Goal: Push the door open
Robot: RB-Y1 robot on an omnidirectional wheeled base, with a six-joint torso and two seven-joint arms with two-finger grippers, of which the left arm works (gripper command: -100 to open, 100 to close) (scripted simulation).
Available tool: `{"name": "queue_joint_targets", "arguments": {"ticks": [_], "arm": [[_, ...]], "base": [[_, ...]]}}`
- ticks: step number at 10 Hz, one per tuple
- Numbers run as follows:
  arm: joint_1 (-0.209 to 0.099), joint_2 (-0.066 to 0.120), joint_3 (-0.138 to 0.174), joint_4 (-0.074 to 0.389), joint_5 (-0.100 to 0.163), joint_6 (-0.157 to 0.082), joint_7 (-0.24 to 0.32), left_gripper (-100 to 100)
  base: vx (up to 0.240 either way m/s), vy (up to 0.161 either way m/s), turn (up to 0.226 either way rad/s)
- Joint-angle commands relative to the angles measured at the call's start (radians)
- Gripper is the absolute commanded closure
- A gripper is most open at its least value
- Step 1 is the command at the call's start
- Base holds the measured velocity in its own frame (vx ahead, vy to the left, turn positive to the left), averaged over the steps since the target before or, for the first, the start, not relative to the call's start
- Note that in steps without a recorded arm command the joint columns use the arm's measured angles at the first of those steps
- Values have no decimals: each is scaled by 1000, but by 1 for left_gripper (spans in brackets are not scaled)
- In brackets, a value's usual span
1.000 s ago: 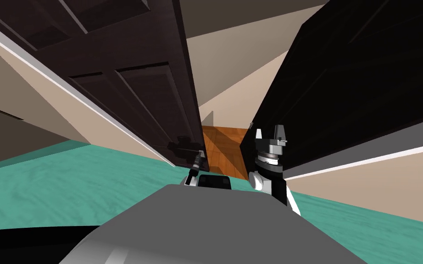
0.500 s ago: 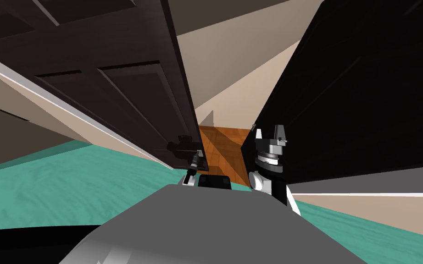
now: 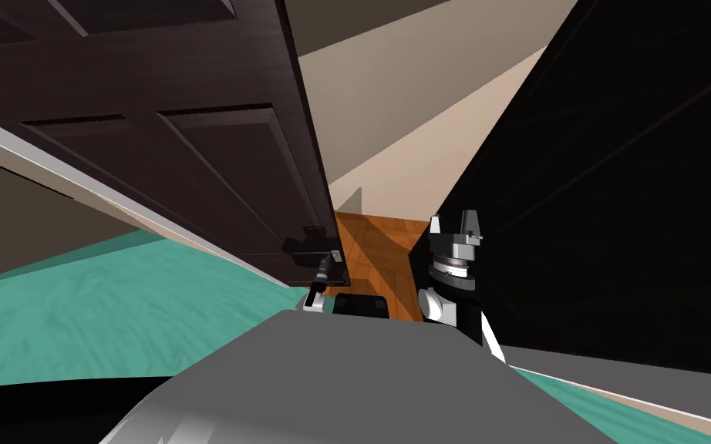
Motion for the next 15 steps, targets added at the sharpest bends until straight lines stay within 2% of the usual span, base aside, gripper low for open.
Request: {"name": "queue_joint_targets", "arguments": {"ticks": [1,4,5,7,8,11,15], "arm": [[9,0,-3,-10,5,2,4,-100],[17,-9,-5,-19,9,5,7,-100],[22,-16,-7,-24,12,6,9,-100],[31,-42,-10,-35,17,8,13,-100],[32,-32,-10,-36,15,8,13,-100],[24,-20,-2,-23,18,-1,12,-100],[14,-23,7,-5,20,-14,9,-100]], "base": [[-56,-57,71],[-184,-62,27],[-224,-90,47],[-222,-78,44],[-106,-52,12],[166,1,-20],[200,-6,-22]]}}
